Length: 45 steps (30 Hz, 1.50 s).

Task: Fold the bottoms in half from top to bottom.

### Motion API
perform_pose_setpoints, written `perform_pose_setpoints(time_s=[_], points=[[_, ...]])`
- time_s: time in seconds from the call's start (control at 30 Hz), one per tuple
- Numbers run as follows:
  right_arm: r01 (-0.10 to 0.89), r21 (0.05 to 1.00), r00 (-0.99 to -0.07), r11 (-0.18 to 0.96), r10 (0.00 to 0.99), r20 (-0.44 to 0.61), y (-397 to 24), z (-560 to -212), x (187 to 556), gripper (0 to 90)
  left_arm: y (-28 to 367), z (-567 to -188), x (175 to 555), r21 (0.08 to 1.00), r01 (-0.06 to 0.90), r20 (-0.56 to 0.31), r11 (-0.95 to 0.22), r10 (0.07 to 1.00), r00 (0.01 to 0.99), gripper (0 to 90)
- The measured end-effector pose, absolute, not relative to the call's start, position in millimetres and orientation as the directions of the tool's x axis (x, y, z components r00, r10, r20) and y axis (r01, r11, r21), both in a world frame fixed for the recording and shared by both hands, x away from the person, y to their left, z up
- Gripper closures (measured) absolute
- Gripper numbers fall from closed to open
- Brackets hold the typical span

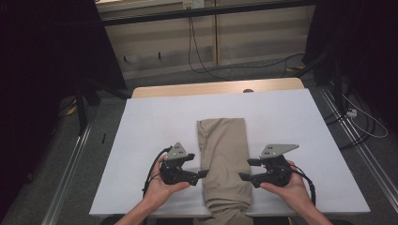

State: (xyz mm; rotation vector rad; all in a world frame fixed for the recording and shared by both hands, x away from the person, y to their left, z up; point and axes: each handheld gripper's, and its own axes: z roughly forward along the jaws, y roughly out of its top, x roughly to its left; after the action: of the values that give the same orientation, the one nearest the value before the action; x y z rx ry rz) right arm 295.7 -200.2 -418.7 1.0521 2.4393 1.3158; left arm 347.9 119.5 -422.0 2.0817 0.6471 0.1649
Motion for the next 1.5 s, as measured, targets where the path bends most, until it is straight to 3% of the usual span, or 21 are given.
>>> perform_pose_setpoints(time_s=[0.13, 0.67, 0.83, 0.9, 1.0, 1.3, 1.4, 1.5], points=[[0.496, 0.794, -0.723, 0.353, 0.674, 0.152, -201.2, -411.4, 315.2, 37.4, 123.6, -416.8, 369.4, 0.831, 0.356, -0.080, -0.427, 0.542, 0.837, 18.8], [0.543, 0.804, -0.555, 0.245, 0.823, 0.124, -218.8, -424.3, 440.5, 46.5, 98.3, -429.9, 490.4, 0.821, 0.428, -0.092, -0.378, 0.652, 0.752, 20.8], [0.555, 0.789, -0.542, 0.262, 0.834, 0.104, -215.7, -427.5, 473.3, 55.4, 88.4, -434.8, 517.6, 0.798, 0.454, -0.097, -0.396, 0.660, 0.745, 31.7], [0.565, 0.779, -0.539, 0.272, 0.836, 0.100, -214.7, -430.9, 483.8, 63.4, 86.1, -439.6, 527.7, 0.800, 0.462, -0.107, -0.384, 0.666, 0.738, 37.7], [0.583, 0.763, -0.535, 0.278, 0.839, 0.103, -212.1, -439.6, 498.0, 63.6, 83.1, -446.4, 537.3, 0.786, 0.499, -0.150, -0.364, 0.671, 0.726, 41.5], [0.610, 0.722, -0.543, 0.326, 0.836, 0.081, -202.1, -458.3, 515.6, 50.5, 75.9, -462.5, 540.9, 0.760, 0.515, -0.158, -0.397, 0.656, 0.738, 33.4], [0.610, 0.721, -0.550, 0.329, 0.831, 0.086, -202.8, -459.2, 514.9, 50.5, 74.4, -461.8, 539.4, 0.754, 0.511, -0.152, -0.413, 0.648, 0.747, 36.5], [0.624, 0.706, -0.573, 0.336, 0.811, 0.121, -204.7, -457.7, 512.9, 51.7, 71.1, -460.7, 534.4, 0.743, 0.502, -0.174, -0.443, 0.597, 0.783, 58.4]])
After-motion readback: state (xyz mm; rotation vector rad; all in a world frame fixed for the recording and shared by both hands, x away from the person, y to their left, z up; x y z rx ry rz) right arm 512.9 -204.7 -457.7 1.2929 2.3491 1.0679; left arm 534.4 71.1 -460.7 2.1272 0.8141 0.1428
